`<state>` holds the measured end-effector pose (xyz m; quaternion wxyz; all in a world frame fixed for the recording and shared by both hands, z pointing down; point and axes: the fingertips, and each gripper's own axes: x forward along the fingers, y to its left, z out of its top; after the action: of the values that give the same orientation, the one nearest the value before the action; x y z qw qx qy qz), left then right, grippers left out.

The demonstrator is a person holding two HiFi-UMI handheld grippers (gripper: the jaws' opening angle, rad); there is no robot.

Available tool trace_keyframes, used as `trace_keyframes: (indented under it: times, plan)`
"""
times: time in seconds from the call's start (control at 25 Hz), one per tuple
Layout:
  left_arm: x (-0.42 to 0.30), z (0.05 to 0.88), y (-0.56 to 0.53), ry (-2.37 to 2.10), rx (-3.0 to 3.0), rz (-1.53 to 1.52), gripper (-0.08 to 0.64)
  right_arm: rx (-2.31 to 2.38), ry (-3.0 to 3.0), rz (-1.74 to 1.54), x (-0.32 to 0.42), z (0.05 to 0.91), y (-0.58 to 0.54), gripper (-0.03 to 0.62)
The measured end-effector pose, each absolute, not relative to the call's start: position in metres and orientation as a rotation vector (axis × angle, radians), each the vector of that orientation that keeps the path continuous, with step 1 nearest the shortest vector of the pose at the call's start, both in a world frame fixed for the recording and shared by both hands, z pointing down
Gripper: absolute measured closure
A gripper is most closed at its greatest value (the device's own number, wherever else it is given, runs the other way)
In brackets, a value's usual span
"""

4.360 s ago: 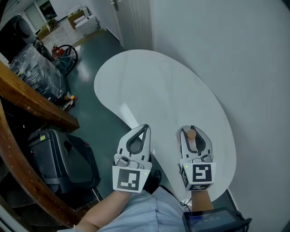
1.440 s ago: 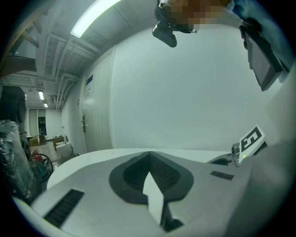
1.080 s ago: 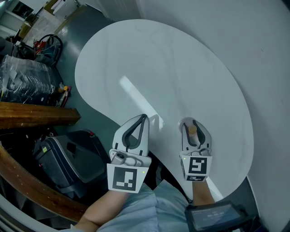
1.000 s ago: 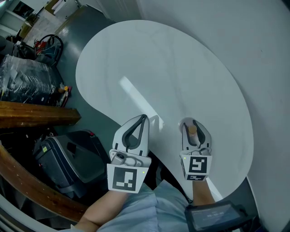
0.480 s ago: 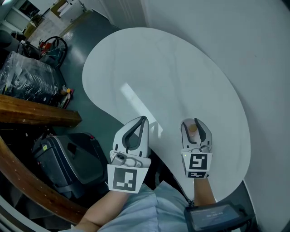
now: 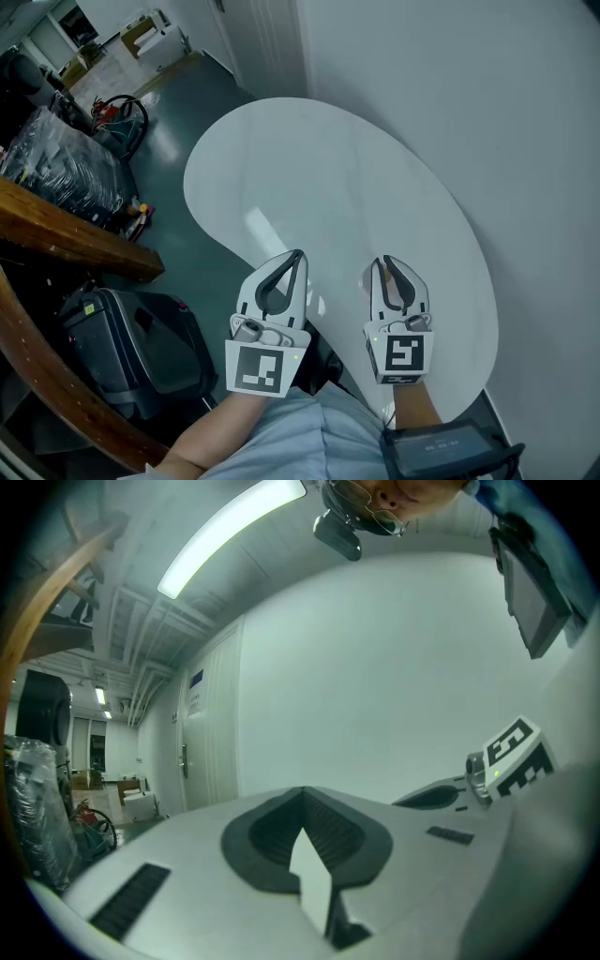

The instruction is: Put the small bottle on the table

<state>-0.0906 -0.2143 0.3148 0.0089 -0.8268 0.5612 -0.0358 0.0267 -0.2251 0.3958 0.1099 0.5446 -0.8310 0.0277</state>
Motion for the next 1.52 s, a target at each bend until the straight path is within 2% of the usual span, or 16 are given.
trace_keyframes:
  times: [0.12, 0.28, 1.52]
  plan:
    - [-0.086, 0.305, -0.214, 1.734, -2.552, -0.086, 0.56, 1.625, -2.551, -0.015, 0.019, 0.357, -0.223, 0.578]
    - [-0.08, 0.292, -0.213, 1.712, -2.516, -0.033, 0.56, 1.57, -2.582, 0.038, 0.014, 0.34, -0.213, 0.59]
    - [-0.078, 0.275, -0.188, 1.682, -2.461, 0.024, 0.56, 1.548, -2.641, -0.066, 0.0, 0.316, -0.192, 0.592]
